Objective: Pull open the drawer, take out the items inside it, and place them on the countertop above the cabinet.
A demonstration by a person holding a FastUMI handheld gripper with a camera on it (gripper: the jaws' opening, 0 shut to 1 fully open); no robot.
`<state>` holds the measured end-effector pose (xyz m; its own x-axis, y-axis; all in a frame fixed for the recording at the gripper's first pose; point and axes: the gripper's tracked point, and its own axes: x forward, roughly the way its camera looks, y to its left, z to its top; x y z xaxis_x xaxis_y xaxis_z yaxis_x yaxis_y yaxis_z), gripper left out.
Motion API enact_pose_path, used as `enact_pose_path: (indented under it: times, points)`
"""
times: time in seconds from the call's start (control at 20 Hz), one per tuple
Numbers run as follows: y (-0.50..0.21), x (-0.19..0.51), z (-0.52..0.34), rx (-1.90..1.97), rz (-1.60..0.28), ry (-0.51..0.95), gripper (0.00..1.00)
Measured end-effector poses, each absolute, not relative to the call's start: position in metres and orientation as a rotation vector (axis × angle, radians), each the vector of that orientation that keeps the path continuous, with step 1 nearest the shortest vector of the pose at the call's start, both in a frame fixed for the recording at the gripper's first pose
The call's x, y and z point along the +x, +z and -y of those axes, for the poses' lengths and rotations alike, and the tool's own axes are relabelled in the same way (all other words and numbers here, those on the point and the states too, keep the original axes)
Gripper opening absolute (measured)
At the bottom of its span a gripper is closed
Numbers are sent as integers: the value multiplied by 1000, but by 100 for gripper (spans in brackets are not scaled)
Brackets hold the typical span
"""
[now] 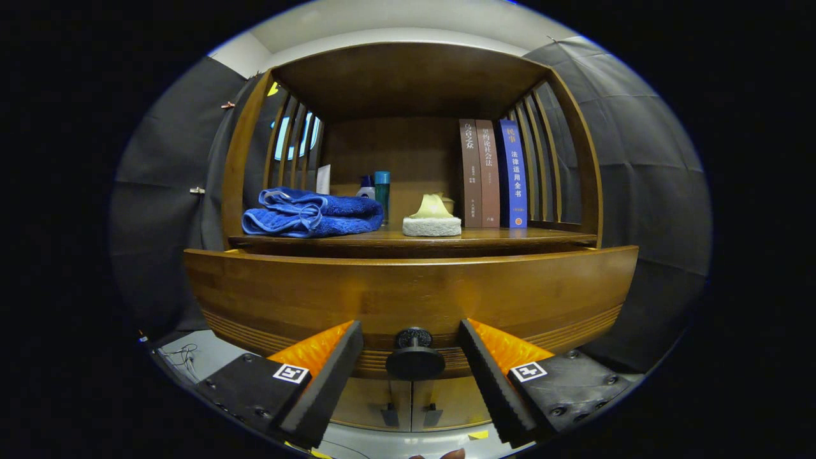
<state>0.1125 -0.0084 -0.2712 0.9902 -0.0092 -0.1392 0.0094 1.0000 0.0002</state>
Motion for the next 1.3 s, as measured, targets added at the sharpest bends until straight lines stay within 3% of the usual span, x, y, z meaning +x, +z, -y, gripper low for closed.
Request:
enact_pose_path:
  times: [0.55,1.3]
  points:
    - [-278,172,7,-24,-153,-21,99]
    - [-264,140,19,-7,-196,-39,99]
